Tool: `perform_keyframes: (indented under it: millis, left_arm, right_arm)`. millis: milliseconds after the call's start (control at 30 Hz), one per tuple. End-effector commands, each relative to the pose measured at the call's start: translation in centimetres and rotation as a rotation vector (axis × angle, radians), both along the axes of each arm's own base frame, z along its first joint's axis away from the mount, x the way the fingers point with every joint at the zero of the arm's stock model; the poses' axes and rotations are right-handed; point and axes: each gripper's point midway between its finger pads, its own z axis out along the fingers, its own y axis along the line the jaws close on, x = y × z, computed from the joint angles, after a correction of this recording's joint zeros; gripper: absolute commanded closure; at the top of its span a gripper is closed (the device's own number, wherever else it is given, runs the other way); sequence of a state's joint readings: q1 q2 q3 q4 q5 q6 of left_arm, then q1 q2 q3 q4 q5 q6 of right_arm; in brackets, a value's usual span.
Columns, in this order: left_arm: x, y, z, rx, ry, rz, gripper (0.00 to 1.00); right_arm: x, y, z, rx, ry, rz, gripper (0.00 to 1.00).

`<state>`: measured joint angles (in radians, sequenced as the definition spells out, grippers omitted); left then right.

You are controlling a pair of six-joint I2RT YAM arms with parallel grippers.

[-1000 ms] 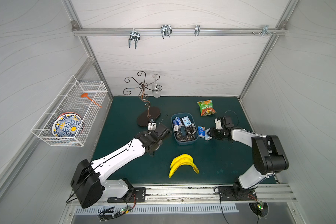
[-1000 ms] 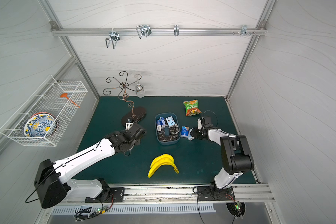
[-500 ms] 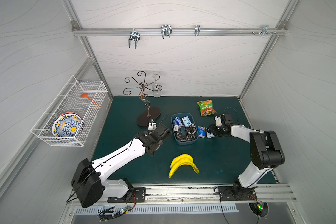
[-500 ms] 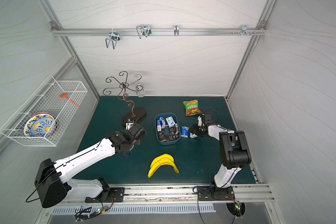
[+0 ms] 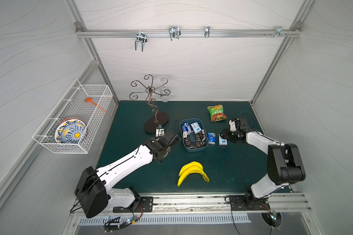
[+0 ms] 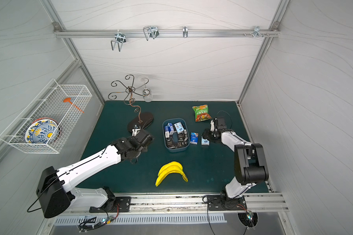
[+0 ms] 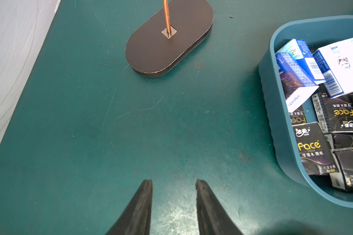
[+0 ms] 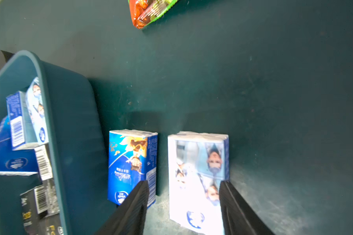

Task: Take the pocket tissues out of the storage box
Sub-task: Place the pocket tissues at the center of the board, then move the pocket tissues to the center of the board.

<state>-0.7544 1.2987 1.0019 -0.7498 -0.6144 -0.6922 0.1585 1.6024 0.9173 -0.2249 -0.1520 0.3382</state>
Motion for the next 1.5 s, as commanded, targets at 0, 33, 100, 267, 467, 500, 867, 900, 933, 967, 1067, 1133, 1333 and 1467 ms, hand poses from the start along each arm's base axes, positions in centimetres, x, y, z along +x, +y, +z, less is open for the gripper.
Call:
perform_keyframes:
  millis: [0, 33, 100, 267, 467, 500, 867, 900, 933, 967, 1067, 1133, 1333, 1467]
  left_arm:
    - [1.0, -0.9, 1.1, -0.041, -0.036, -0.002, 0.60]
    - [1.0, -1.0, 1.0, -0.042, -0.032, -0.005, 0.60]
    - [0.8, -0.9, 1.0, -0.042, -0.027, -0.006, 0.60]
    - [0.5, -0.4, 1.2, -0.039, -0.037, 0.000, 0.60]
    - [0.6, -0.5, 1.5, -0.041, -0.040, -0.003, 0.60]
    - [0.6, -0.6, 1.4, -0.042, -0.039, -0.004, 0.60]
    - [0.5, -0.3, 2.1, -0.030, -0.048, -0.006, 0.60]
    - [0.6, -0.3, 2.1, -0.029, -0.048, -0.006, 0.60]
    - [0.6, -0.3, 2.2, -0.028, -0.048, -0.005, 0.60]
    - [0.6, -0.3, 2.3, -0.026, -0.049, -0.004, 0.60]
    - [0.6, -0.1, 2.3, -0.016, -0.050, -0.003, 0.60]
    - [0.6, 0.0, 2.3, -0.011, -0.051, -0.002, 0.60]
    - [0.6, 0.2, 2.5, -0.002, -0.057, 0.002, 0.60]
    - [0.7, 0.1, 2.6, -0.010, -0.061, 0.003, 0.60]
  right_arm:
    - [-0.7, 0.8, 0.3, -0.073, 0.007, 0.048, 0.39]
    - [-0.7, 0.9, 0.0, -0.076, 0.015, 0.050, 0.39]
    - [-0.6, 0.8, -0.6, -0.077, 0.027, 0.042, 0.39]
    - [-0.5, 0.0, -1.3, -0.111, 0.031, 0.007, 0.39]
    - [-0.1, 0.8, -1.9, -0.092, 0.060, 0.043, 0.39]
    - [-0.1, 0.9, -2.1, -0.086, 0.071, 0.050, 0.39]
    - [1.6, 2.6, -3.4, -0.055, 0.117, 0.101, 0.43]
    - [1.8, 2.8, -3.6, -0.054, 0.120, 0.104, 0.43]
    - [2.1, 2.9, -3.7, -0.054, 0.124, 0.106, 0.43]
    - [2.4, 3.0, -3.7, -0.055, 0.125, 0.110, 0.43]
    - [3.2, 3.2, -3.7, -0.059, 0.129, 0.116, 0.43]
    - [3.8, 3.2, -3.7, -0.061, 0.132, 0.120, 0.43]
    - [4.5, 3.5, -3.2, -0.068, 0.119, 0.136, 0.43]
    - [4.9, 3.7, 0.4, -0.075, 0.051, 0.147, 0.43]
